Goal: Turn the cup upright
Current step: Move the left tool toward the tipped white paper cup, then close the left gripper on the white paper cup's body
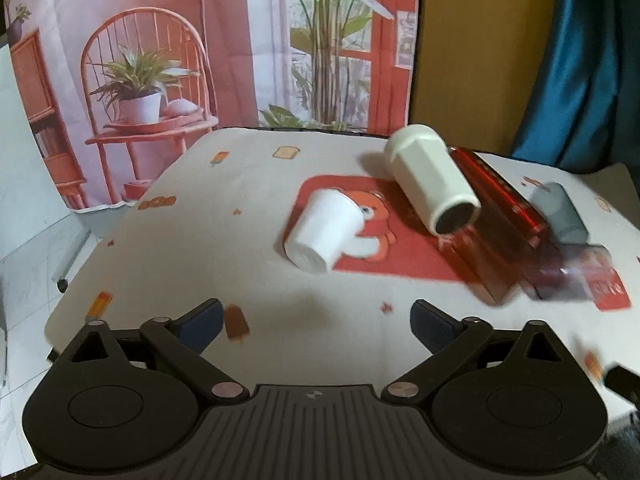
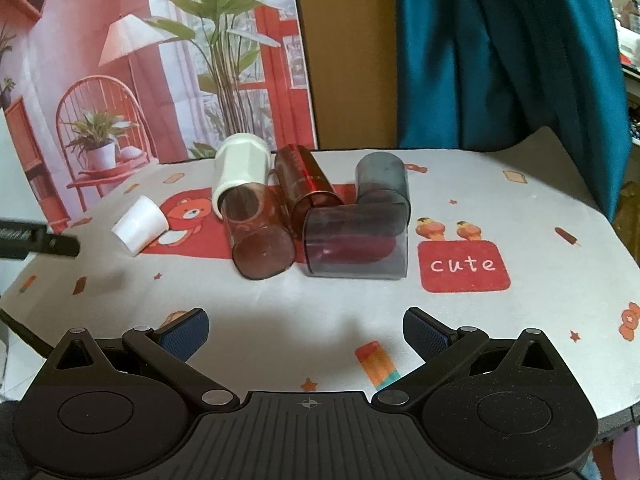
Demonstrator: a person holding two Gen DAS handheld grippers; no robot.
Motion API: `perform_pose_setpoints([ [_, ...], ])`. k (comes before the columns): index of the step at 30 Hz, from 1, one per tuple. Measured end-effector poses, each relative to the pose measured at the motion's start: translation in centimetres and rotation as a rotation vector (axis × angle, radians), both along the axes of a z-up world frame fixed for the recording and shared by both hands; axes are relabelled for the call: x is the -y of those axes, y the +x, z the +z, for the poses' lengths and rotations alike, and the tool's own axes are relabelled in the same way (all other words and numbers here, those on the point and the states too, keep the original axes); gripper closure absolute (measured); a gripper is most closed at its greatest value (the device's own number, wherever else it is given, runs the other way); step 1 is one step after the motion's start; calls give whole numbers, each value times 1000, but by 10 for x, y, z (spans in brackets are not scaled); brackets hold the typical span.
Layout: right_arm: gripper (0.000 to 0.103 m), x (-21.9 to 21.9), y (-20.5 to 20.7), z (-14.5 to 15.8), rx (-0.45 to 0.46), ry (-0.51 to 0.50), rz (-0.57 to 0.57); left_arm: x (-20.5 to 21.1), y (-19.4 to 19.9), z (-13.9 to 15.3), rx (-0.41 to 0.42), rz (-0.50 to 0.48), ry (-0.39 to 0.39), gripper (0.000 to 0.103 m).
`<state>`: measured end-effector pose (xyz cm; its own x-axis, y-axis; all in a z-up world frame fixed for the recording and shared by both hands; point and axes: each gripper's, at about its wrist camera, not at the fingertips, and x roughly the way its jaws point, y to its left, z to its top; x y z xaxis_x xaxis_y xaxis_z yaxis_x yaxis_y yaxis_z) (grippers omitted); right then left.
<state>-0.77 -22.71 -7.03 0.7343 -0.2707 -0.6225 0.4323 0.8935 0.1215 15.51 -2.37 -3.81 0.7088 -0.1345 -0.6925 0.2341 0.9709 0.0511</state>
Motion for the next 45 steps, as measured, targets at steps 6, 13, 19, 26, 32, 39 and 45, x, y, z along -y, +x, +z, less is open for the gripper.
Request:
perform_pose_setpoints([
  [6, 0, 8, 0, -6, 3, 32, -3, 10, 55, -16, 11, 32, 51, 10],
  [13, 0, 14, 1, -10, -3, 55, -10, 30, 107, -42, -11, 18, 91, 10],
  [19, 0, 17, 1, -12, -12, 64, -18, 33, 121, -57, -32, -12, 88, 28],
  [26, 0, 13, 4, -14, -34, 66, -7, 25, 107, -55, -33, -40, 26, 46],
  [32, 0, 9, 3, -13, -42, 68, 1, 12, 74, -54, -81, -17, 7, 46],
  [39, 0, 9, 2, -14, -54, 87, 3, 3, 19, -51, -131, -8, -78, 46],
  [45, 0, 8, 0, -12, -58, 87, 4, 24, -10, -52, -148, -40, -96, 46],
])
